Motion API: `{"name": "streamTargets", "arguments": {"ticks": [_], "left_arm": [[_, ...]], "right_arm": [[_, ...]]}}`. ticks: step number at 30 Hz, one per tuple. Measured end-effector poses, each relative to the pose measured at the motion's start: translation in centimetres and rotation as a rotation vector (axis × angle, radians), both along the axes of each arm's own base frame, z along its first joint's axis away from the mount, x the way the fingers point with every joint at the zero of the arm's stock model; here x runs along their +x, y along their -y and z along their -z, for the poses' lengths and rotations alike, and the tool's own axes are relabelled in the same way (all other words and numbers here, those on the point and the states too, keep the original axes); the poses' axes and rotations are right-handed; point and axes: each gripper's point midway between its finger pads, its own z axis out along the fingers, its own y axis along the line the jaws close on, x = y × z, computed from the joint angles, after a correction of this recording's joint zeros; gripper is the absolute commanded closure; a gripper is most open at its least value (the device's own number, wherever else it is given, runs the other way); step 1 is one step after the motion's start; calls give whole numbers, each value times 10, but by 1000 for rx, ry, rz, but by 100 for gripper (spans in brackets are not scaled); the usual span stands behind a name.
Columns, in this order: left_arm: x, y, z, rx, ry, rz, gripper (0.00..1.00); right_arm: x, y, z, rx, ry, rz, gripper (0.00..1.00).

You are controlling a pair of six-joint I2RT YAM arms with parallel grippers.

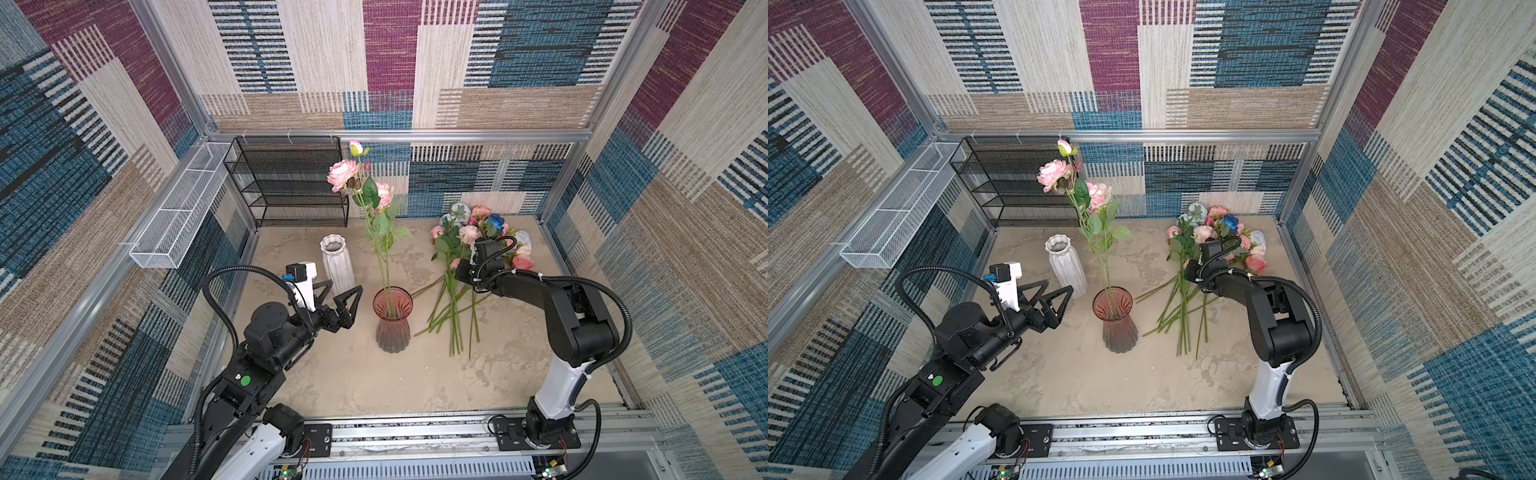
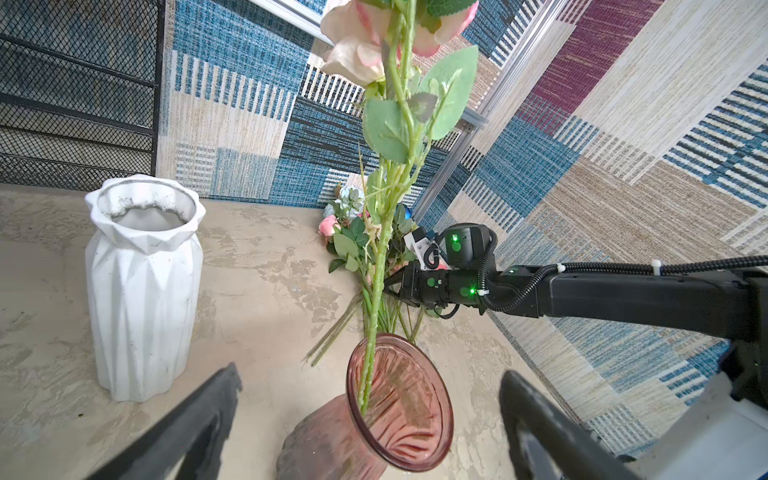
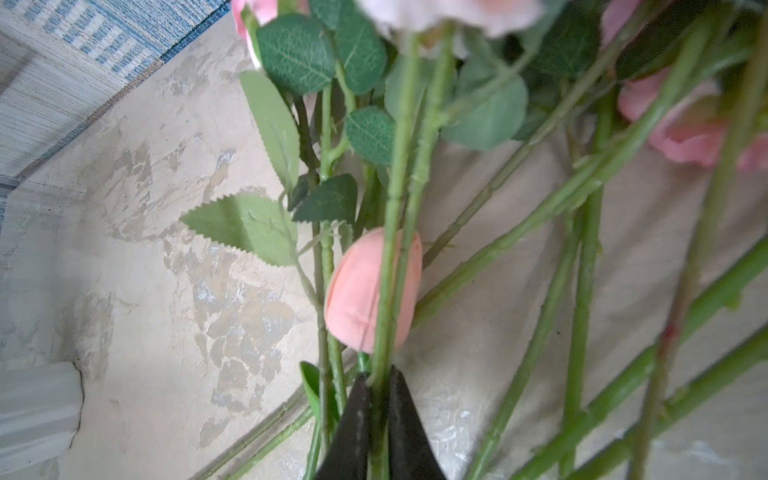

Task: Arrange the flowers into the vase
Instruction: 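Return the right gripper to the pile and grasp a white rose stem, then lift the white rose and lower it into the pink glass vase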

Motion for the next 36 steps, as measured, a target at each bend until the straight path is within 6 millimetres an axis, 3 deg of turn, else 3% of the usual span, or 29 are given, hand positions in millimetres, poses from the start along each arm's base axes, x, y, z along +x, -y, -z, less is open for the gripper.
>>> {"name": "streamTargets", "arguments": {"ticks": [6,13,16,21,28,31,36], "left_arm": [[0,0,2,5,-9,0,1],[0,0,2,5,-9,0,1],[0,0,0,4,-7,1,1],[1,0,-4,1,-3,1,1],[-1,0,-10,0,2,0,1],[-1,0,-12,-1,4,0,1],[-1,-1,-17,-4,10,0,1]], "right_arm": [[-9,2,-16,2,38,-7,100],[-29,6,-55,10,133,-21,100],[-40,8,-81,15,193,-27,100],[-55,12,-156,28,363,-33,100],[-88,3,-289,95,664,-104,100],[-110,-14,-347,144,796,-175,100],[-151,-65,-441,234,1013,-342,100]]}}
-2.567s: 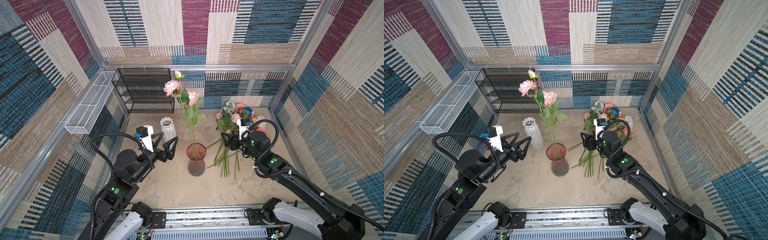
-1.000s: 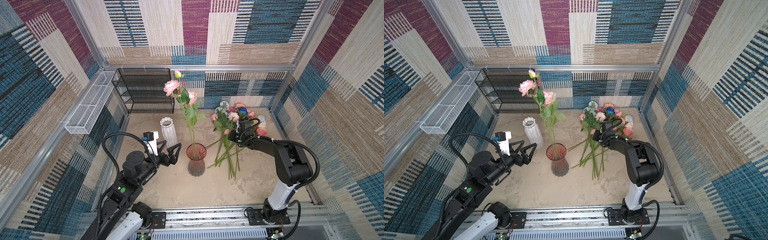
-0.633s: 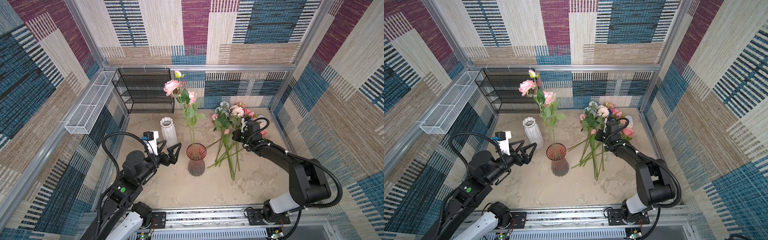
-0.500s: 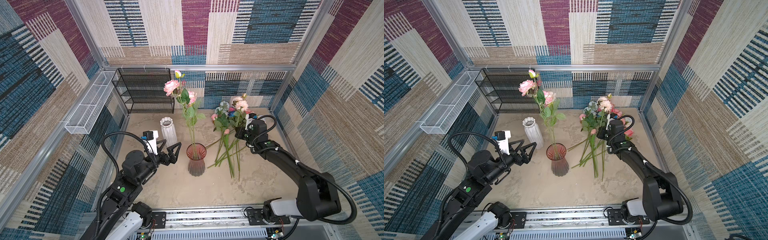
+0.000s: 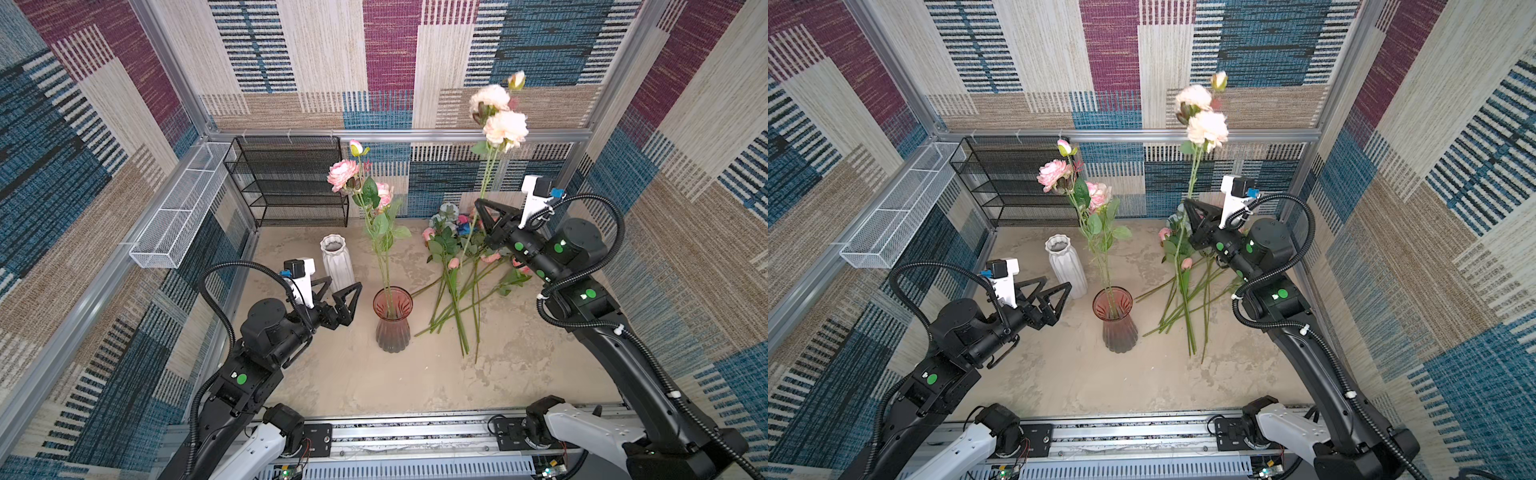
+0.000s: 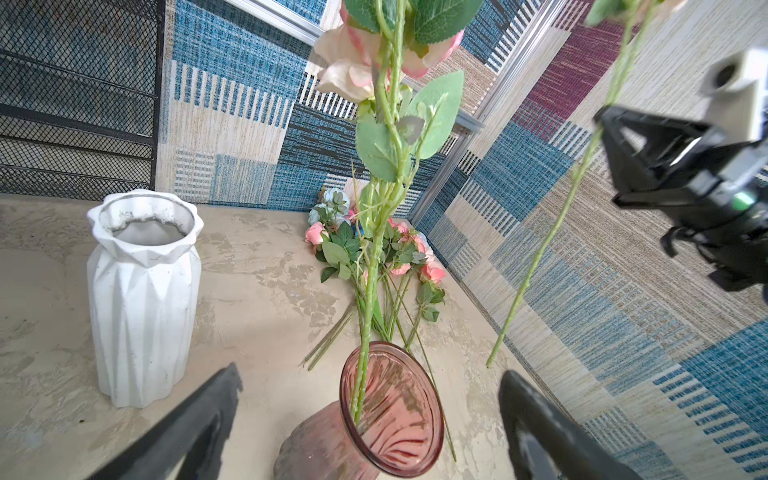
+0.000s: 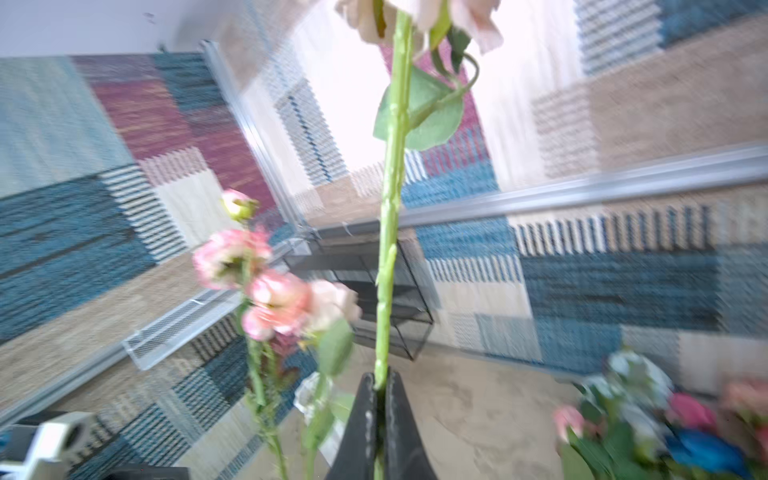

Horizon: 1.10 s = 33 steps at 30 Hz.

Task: Arrange the flowers into the vase
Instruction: 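Lift the white rose and lower it into the pink glass vase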

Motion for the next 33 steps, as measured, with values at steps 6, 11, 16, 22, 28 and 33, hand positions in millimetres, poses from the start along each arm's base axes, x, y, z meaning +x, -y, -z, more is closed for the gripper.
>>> {"name": "streamTargets", "arguments": {"ticks": [6,11,16,22,28,33], "left_arm": [[-1,-1,-6,-4,14,0,1],[-2,-1,-8,-7,19,0,1],[-2,-1,-9,-7,19,0,1],[-2,-1,-7,-5,14,-1,1],[0,0,-4,0,6,-1,1],[3,1,2,8,-9,-1,1]], "right_arm": [[-35,-33,-65,62,195,-137,100],[-38,-55,-65,91,252,-206,100],[-35,-76,-43,116,243,-265,100],[-41,-92,-8,133,220,-343,100],[-38,-107,52,90,129,-378,100],[-32,-116,105,38,37,-394,98]]}}
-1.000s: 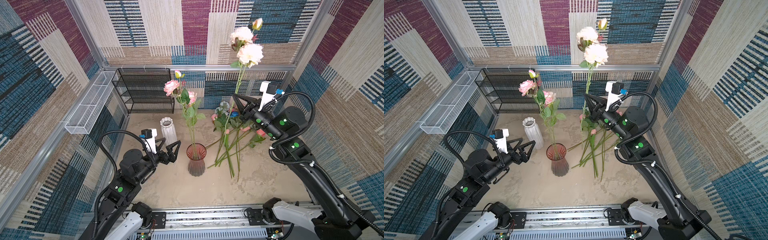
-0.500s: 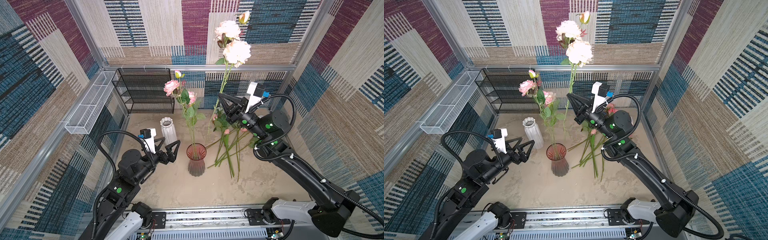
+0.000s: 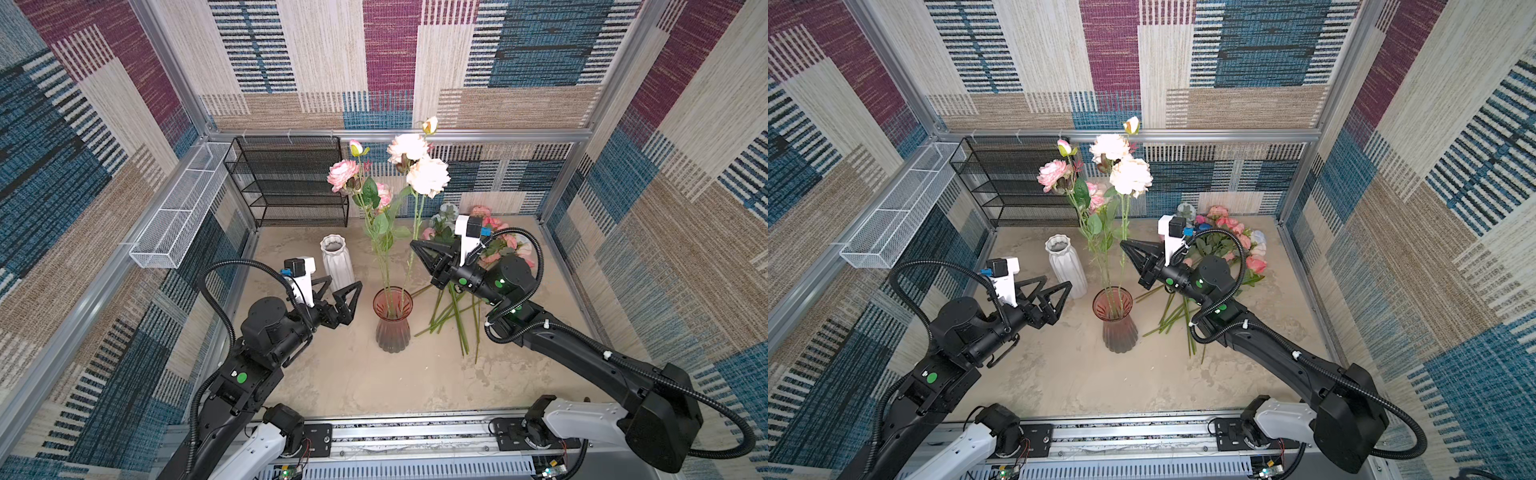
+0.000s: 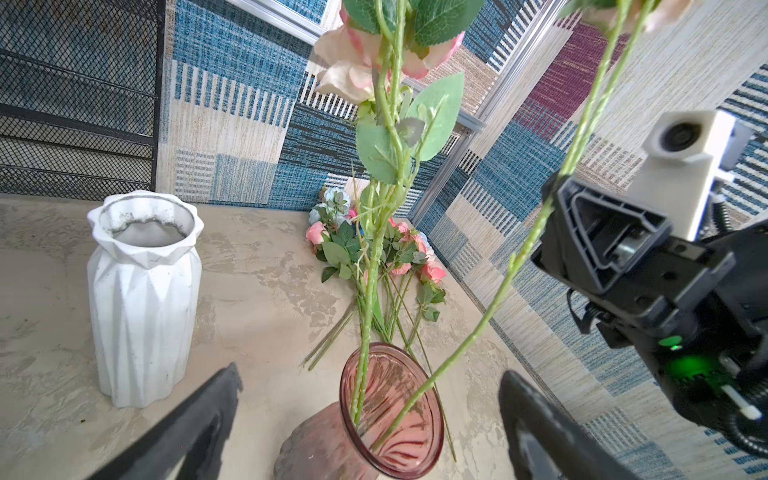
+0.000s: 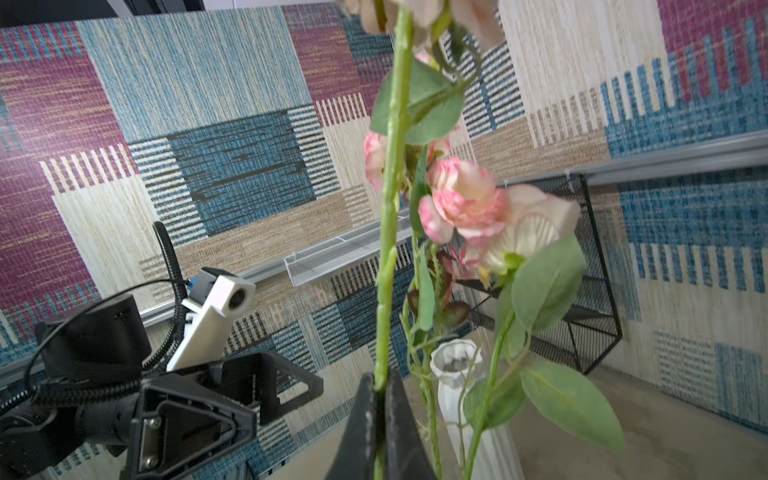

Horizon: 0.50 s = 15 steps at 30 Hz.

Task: Arrange the flowers into the vase
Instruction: 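Lift the white rose and lower it into the pink glass vase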

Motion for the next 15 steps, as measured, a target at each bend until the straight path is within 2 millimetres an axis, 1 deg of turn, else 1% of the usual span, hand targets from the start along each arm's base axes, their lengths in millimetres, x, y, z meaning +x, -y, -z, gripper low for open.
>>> {"name": "streamTargets", "arguments": {"ticks": [2,5,7,9,11,13,15], "left_arm": [[1,1,1,3,-5,0,1],[2,1,1,4,-8,1,1],[2,1,0,3,-5,1,1],[3,2,-1,3,-6,2,1],[2,3,-2,2,-5,8,1],[2,4,-2,1,-6,17,1],[2,6,-1,2,-9,25,1]], "right_arm": [[3,-4,14,-24,-27,-8,93],[7,-8,33,-62,-74,-15,82],[9,-11,46,-92,-111,-21,74],[11,-13,58,-123,-151,-24,62],[10,-14,66,-147,-180,-31,50],[7,-13,72,-168,-203,-39,43],[3,-12,73,-182,-209,-47,38]]}}
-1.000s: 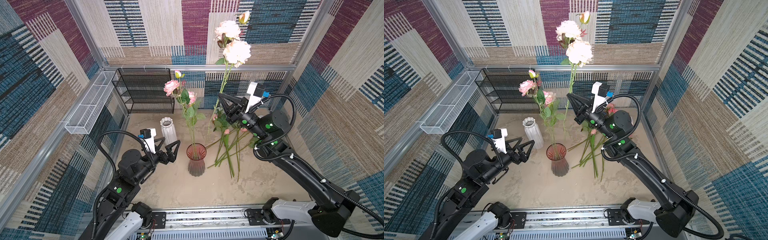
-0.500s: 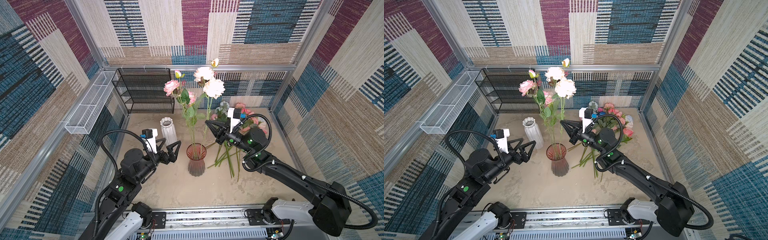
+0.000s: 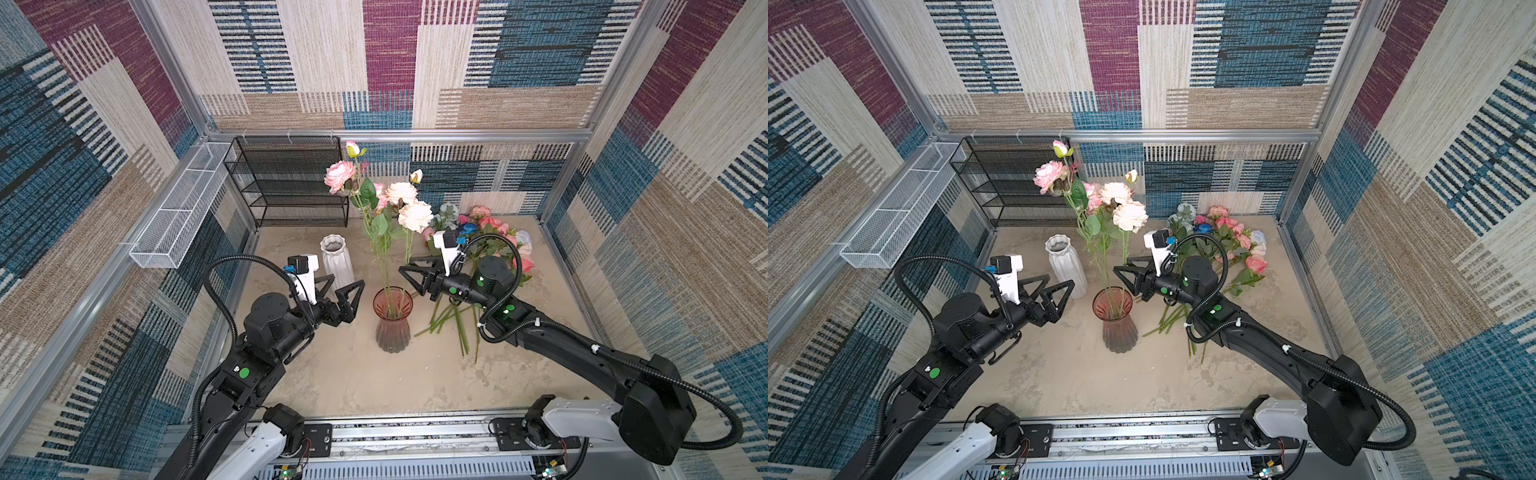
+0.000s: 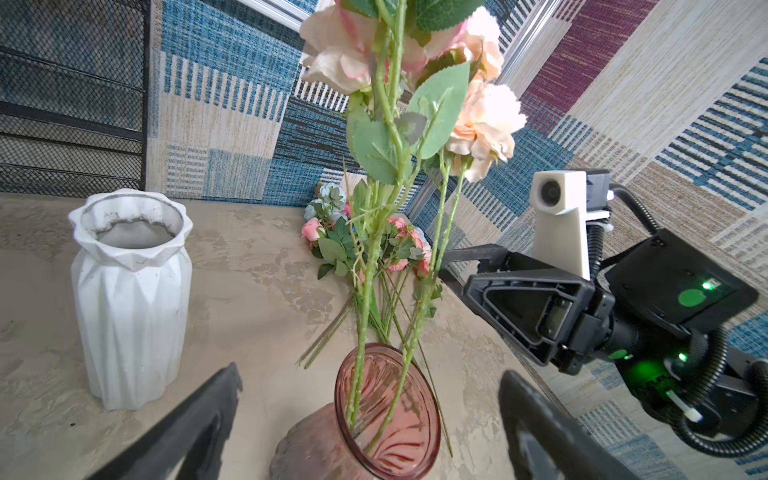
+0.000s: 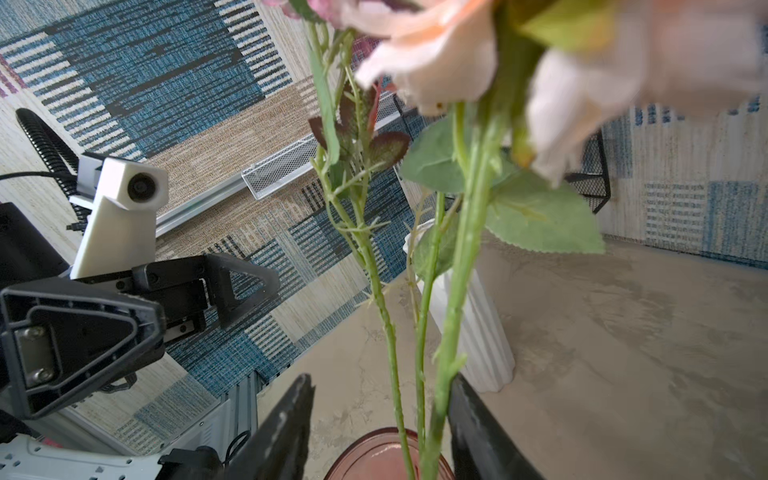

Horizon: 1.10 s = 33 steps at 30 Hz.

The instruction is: Arrange the flowers into the vase

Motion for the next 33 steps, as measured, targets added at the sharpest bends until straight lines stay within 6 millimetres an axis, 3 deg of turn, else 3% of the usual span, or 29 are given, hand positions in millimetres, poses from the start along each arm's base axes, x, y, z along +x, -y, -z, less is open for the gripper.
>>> {"name": "streamTargets", "arguments": {"ticks": [5,10,21,23,26,30,33], "left_arm": [[0,0,0,0,0,2,1],[0,0,0,0,-1,2,1],[0,0,0,1,0,2,1],[0,0,0,1,0,2,1],[0,0,1,1,0,3,1],[-1,0,1,1,1,3,1],[-1,0,2,1,-1,3,1]], "right_arm": [[-12,8,-6,-13,4,-8,25],[-24,20,-3,-37,-3,4,24],[-38,61,35,-119,-71,148,24],[-39,67,46,-138,-87,176,30],[-37,76,73,-185,-134,224,54],[-23,92,118,-267,-236,311,62],[1,118,152,-316,-346,423,64]]}}
